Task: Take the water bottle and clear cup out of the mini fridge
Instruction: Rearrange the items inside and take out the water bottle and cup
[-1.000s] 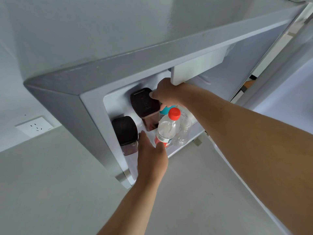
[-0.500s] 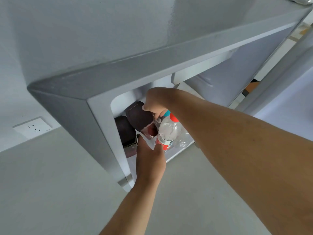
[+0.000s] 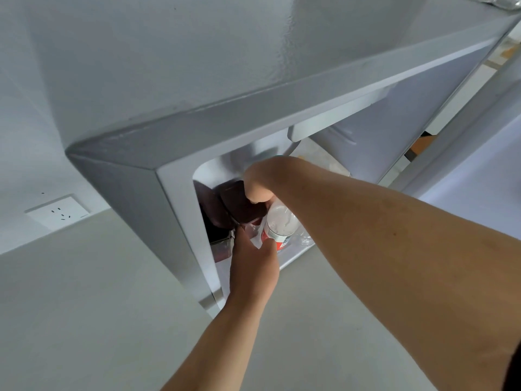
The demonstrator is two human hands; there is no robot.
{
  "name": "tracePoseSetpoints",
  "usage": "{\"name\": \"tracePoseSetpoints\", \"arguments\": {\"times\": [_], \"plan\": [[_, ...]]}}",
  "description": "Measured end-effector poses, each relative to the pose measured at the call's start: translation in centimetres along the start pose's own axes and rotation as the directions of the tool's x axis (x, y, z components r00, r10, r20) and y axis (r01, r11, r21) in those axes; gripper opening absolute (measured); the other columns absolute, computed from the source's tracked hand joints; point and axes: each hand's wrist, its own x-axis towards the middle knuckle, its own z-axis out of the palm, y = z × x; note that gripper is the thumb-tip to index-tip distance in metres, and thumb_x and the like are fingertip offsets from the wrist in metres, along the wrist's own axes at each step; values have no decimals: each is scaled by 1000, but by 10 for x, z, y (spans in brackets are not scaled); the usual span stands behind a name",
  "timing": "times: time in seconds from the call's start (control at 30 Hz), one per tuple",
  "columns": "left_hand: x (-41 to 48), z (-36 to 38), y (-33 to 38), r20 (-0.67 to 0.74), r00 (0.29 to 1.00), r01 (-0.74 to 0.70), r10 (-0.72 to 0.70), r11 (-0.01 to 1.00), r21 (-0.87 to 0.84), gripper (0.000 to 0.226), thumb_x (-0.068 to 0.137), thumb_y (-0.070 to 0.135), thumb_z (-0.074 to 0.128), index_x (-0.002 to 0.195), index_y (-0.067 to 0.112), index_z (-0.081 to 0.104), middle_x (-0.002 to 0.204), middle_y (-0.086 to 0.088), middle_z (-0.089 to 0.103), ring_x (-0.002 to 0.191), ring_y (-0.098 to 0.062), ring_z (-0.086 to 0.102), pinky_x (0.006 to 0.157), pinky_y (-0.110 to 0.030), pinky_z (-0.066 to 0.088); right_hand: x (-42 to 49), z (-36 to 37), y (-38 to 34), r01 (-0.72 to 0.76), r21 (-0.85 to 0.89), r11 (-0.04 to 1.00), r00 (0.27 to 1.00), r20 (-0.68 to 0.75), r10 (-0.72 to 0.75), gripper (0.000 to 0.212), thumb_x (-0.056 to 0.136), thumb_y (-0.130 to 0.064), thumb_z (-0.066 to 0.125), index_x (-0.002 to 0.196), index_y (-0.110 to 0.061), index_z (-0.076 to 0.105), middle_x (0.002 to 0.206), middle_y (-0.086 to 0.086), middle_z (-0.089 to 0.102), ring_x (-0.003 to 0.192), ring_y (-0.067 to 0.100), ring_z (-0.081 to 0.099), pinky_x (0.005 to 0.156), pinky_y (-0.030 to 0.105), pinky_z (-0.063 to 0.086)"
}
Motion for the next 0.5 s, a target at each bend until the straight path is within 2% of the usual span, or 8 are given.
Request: {"name": "tracePoseSetpoints", "arguments": {"times": [0.07,0.17,0.2,0.23,0.27,0.33,0.4,0.5], "plan": [[-2,-4,3,6,1000,-6,7,1000,-19,49,89,36,59,137,35,55,132,12,65,124,-13,59,96,-30,43,-3,-3,3,38,155,987,999,-3,-38,34,105,-18,55,136,-5,60,127,13,66,117,31,64,96,34,51],[-4,-9,5,-11,1000,-10,10,1000,-20,76,72,60,53,145,39,49,141,14,63,132,-10,56,110,-41,45,-6,-6,0,100,120,988,995,-24,-98,42,106,-28,57,141,-5,54,80,7,60,70,25,60,64,29,48],[-4,-10,4,-15,1000,6,-6,1000,-10,77,72,60,53,145,38,49,142,13,62,133,-10,56,112,-43,45,-7,-6,-1,111,134,985,993,-51,-105,46,104,-32,60,141,-6,54,78,6,59,61,20,55,55,27,45],[-5,-10,3,-21,999,26,-27,1000,-6,71,72,58,54,141,39,51,140,16,63,131,-9,56,111,-43,45,-6,-7,-1,125,159,979,990,-82,-113,49,102,-36,63,140,-7,55,88,8,65,59,17,54,50,25,41],[-7,-10,2,-26,999,44,-44,999,-11,62,73,55,54,134,45,52,135,22,64,128,-5,57,109,-41,46,-7,-8,0,152,174,973,983,-125,-131,53,99,-40,66,140,-8,56,105,10,69,64,17,58,50,24,41],[-9,-9,-1,-36,997,70,-71,997,-36,52,73,51,56,125,54,51,129,30,63,125,0,58,107,-39,47,-5,-8,-1,208,172,963,961,-218,-169,64,93,-50,71,142,-12,57,132,8,63,94,23,67,60,26,43],[-11,-7,-4,-41,995,92,-94,994,-52,64,74,46,55,138,47,50,139,23,61,130,-4,56,109,-43,46,-4,-6,-8,306,154,939,928,-269,-258,71,87,-55,74,143,-17,56,140,5,59,118,26,60,71,28,40],[-8,-5,-9,-50,991,120,-123,990,-70,68,77,43,56,145,40,47,139,23,56,131,-10,55,102,-37,45,-4,3,-21,401,131,907,900,-239,-363,69,84,-56,78,141,-23,57,132,-1,59,116,23,57,72,29,35]]}}
